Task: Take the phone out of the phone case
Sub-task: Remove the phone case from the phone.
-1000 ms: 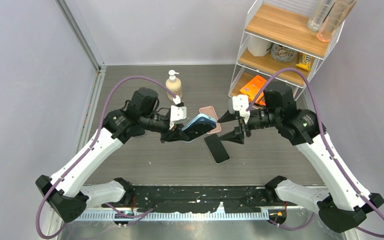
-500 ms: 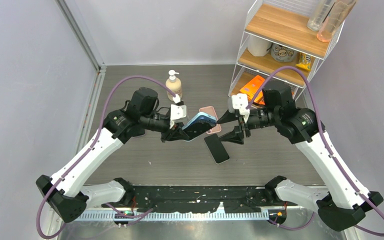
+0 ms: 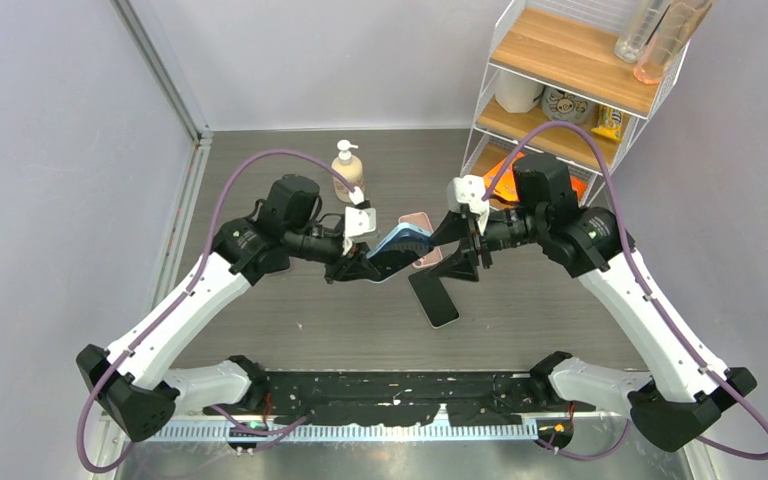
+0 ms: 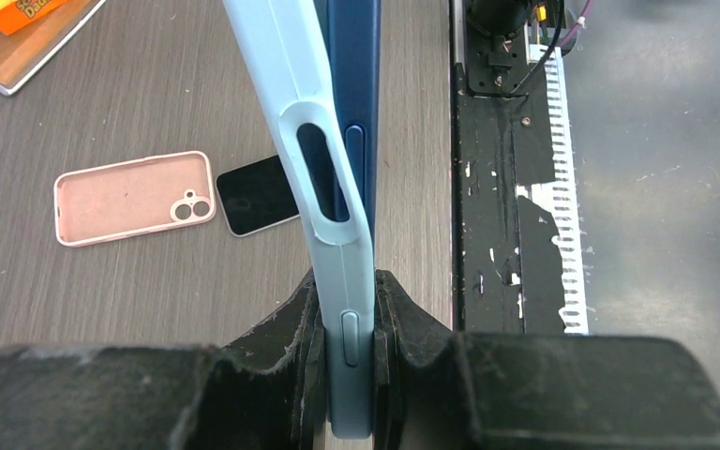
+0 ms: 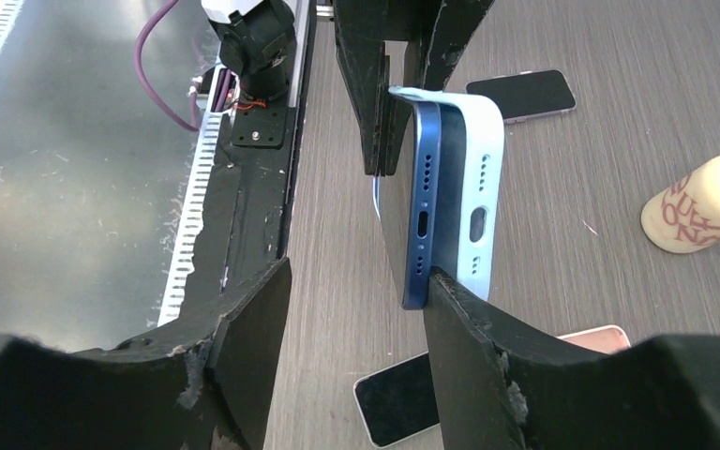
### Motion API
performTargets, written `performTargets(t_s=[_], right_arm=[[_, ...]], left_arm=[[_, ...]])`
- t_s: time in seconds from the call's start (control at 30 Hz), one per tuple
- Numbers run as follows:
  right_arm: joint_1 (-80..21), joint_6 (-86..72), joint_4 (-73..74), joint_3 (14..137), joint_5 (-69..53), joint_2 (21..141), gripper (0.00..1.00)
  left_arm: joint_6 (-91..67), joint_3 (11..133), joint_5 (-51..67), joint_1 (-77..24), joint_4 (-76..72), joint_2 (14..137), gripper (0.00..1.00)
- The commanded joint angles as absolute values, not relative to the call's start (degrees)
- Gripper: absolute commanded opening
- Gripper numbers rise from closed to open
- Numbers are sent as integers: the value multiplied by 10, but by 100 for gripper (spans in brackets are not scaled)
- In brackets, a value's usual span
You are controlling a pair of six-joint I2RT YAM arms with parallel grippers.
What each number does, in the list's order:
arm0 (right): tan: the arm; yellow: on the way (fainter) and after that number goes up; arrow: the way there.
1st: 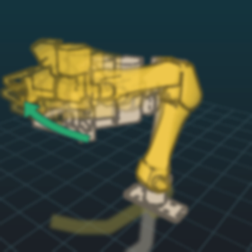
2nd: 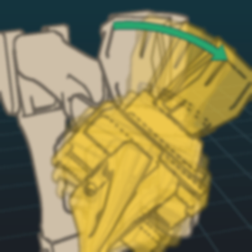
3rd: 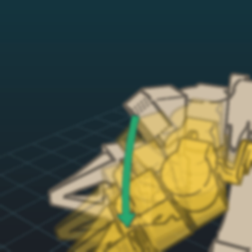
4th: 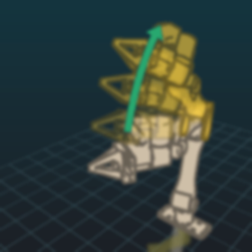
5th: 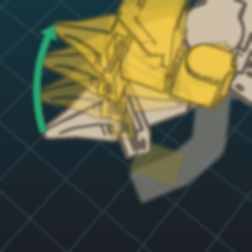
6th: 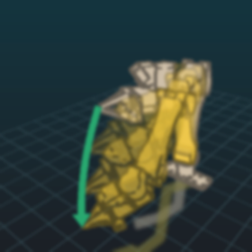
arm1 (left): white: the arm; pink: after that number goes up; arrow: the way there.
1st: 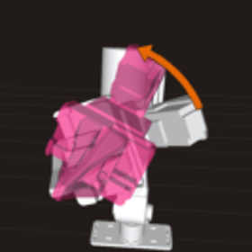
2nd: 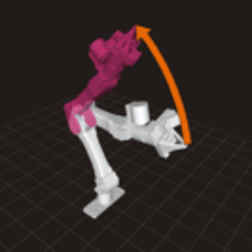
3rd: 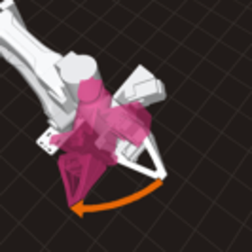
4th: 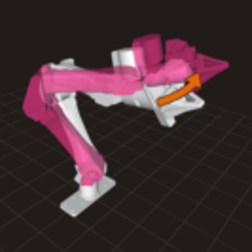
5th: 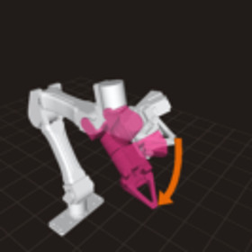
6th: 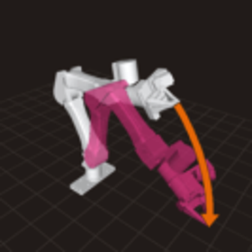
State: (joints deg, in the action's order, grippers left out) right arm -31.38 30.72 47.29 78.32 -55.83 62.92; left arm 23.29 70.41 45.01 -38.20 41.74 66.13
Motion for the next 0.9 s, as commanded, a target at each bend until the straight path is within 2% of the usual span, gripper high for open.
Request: performTargets(t_s=[0.0, 0.4, 0.47, 0.53, 0.57, 0.63, 0.73, 0.77, 0.8, 0.87], right_arm=[[-316, 271, 415, 796, -582, 637, 59], [-336, 188, 323, 744, -596, 683, 51], [-339, 188, 320, 739, -597, 689, 44], [-339, 195, 327, 737, -593, 690, 26], [-339, 198, 331, 737, -586, 688, 13], [-339, 216, 346, 737, -569, 679, 6], [-339, 243, 365, 731, -543, 660, 5], [-339, 248, 368, 729, -529, 650, 5], [-339, 258, 372, 724, -523, 642, 5], [-339, 270, 379, 721, -504, 631, 5]], left_arm=[[222, 717, 477, -388, 350, 659, 0], [177, 728, 450, -394, 306, 667, 0], [173, 726, 445, -394, 302, 664, 0], [169, 720, 437, -393, 295, 657, 0], [169, 716, 435, -392, 292, 652, 0], [162, 711, 433, -386, 285, 646, 0], [145, 707, 442, -372, 276, 639, 0], [142, 708, 453, -364, 277, 636, 8], [139, 709, 464, -357, 278, 635, 23], [126, 712, 488, -347, 282, 630, 60]])
